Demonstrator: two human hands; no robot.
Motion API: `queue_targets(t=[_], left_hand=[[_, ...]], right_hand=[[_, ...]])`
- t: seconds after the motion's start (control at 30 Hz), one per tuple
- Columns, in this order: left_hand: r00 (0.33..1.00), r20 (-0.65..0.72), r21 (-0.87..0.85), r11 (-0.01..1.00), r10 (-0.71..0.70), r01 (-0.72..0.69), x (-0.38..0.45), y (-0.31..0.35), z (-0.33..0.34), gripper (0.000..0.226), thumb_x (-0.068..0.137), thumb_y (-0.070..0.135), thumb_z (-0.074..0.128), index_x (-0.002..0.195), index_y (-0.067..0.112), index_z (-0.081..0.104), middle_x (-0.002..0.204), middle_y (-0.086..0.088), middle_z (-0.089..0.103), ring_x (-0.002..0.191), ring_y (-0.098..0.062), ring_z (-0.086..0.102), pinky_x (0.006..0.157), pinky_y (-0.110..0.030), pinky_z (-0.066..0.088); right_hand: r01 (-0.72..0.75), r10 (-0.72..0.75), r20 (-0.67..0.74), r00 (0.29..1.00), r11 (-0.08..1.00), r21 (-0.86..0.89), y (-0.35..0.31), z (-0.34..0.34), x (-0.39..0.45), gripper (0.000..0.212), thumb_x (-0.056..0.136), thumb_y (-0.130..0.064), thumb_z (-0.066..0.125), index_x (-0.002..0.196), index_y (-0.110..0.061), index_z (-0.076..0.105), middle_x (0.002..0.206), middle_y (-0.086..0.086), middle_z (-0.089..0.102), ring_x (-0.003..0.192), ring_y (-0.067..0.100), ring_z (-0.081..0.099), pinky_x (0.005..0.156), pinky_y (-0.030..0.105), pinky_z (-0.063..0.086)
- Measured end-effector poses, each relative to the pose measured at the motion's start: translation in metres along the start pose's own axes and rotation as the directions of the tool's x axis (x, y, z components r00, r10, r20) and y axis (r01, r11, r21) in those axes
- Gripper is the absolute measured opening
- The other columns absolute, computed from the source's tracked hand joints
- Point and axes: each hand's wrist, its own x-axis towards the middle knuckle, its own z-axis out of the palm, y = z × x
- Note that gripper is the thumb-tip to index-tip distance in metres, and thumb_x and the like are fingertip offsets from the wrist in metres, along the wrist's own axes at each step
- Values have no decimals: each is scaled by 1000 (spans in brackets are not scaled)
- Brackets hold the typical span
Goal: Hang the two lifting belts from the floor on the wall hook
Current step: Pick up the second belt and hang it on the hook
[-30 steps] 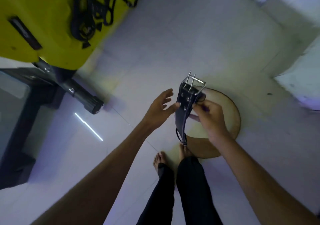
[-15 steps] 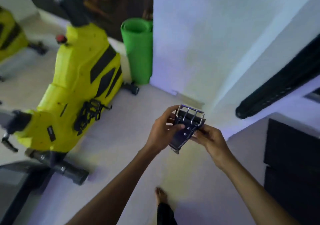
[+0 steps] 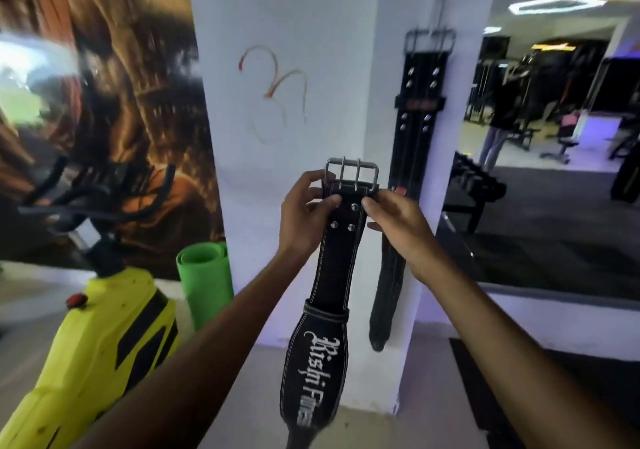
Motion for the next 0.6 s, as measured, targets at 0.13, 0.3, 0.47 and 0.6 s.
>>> queue_targets(t=[0.13,0.3,0.47,0.6], left_hand=[[997,-9,-65,995,75,-76,25,72,26,27,91,0,66,109,18,63,91,-10,74,75,-21,71,66,-34,59],[986,-65,-103,981,156,-162,40,135,65,29,87,2,70,101,26,65,90,-1,74,83,-25,72,75,-47,63],[975,-114,-137,969,189,-204,48,175,93,30,85,5,71,96,33,64,93,-13,73,81,-28,70,74,-46,59],[966,-143,-174,955,216,-239,55,198,106,26,81,10,70,98,30,64,101,-21,74,79,-24,69,73,-45,60]], right_hand=[[131,-126,-74,989,989,65,-57,-32,4,9,94,-18,65,96,-11,70,89,5,74,76,4,70,63,11,52],[220,-198,-159,967,966,134,-98,-75,4,17,92,-11,66,108,-7,69,87,-6,73,73,-6,70,62,9,52],[236,-203,-187,961,955,178,-87,-96,-16,12,87,-2,70,98,-8,71,77,-9,77,75,3,72,67,13,54],[277,-250,-196,948,952,130,-71,-108,-36,15,89,-4,69,103,-8,71,92,0,77,86,10,74,75,18,56]])
